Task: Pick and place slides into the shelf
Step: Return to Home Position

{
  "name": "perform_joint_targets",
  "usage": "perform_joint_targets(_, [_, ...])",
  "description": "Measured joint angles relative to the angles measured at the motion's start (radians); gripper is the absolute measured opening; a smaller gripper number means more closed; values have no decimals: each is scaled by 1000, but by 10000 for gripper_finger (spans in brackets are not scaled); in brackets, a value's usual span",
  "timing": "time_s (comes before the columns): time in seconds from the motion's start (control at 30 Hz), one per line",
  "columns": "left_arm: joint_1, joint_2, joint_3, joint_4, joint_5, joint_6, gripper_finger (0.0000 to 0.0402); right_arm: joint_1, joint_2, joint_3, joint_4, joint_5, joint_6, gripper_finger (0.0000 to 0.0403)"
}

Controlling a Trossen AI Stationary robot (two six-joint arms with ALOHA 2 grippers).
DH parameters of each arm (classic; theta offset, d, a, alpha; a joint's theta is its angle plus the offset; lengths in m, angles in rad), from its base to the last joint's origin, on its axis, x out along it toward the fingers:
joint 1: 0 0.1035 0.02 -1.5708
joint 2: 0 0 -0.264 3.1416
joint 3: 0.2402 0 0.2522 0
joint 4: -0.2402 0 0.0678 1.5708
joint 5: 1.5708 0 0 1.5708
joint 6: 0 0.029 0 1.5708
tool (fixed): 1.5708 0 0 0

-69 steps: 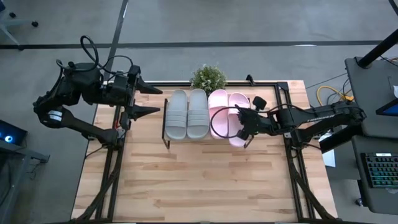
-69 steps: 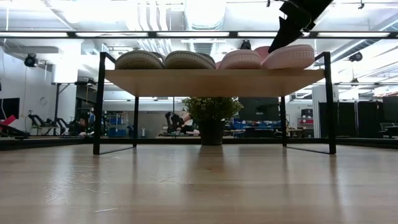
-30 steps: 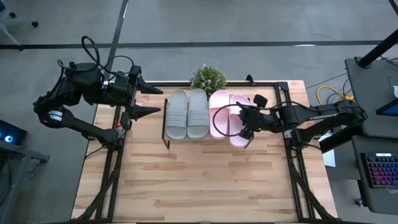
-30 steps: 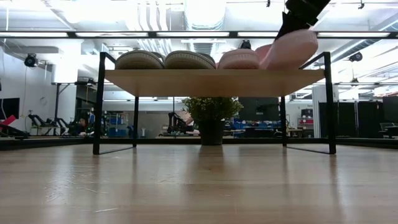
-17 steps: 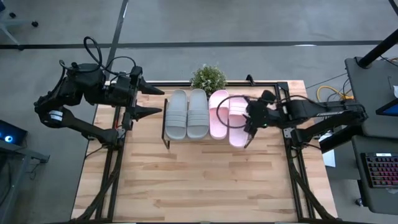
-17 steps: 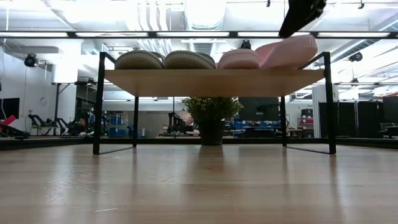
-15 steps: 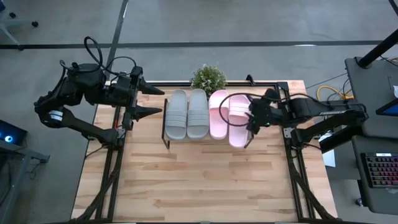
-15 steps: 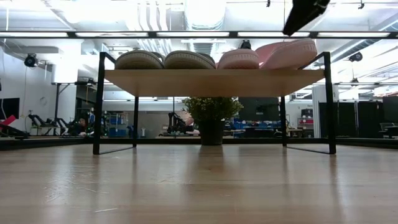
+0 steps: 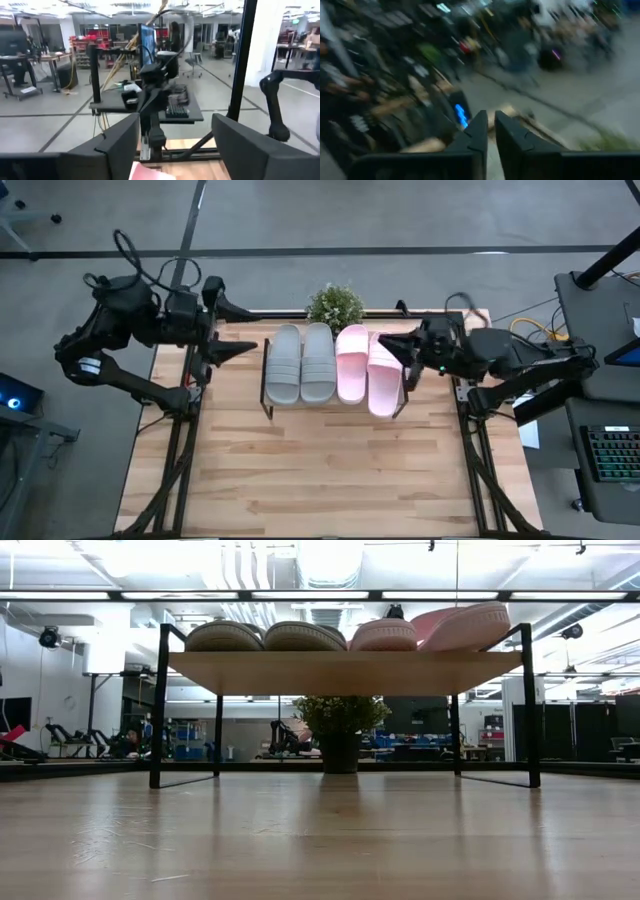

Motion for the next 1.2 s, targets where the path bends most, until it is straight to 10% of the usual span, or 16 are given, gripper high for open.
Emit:
perform_joint_targets(0.33, [0, -51, 0, -35, -61, 5, 17, 158, -9, 183, -163, 53, -150, 9])
perform_joint_targets(0.63, [-5, -204, -67, -223, -290, 58, 1, 206, -24, 299, -392, 96, -165, 9])
perform_joint_targets(1.0, [-5, -556, -772, 262, -344, 111, 0, 205, -41, 274, -499, 125, -69, 8])
perform_joint_targets(1.2, [-5, -711, -1082, 475, -534, 269, 0, 205, -42, 241, -498, 160, -38, 8])
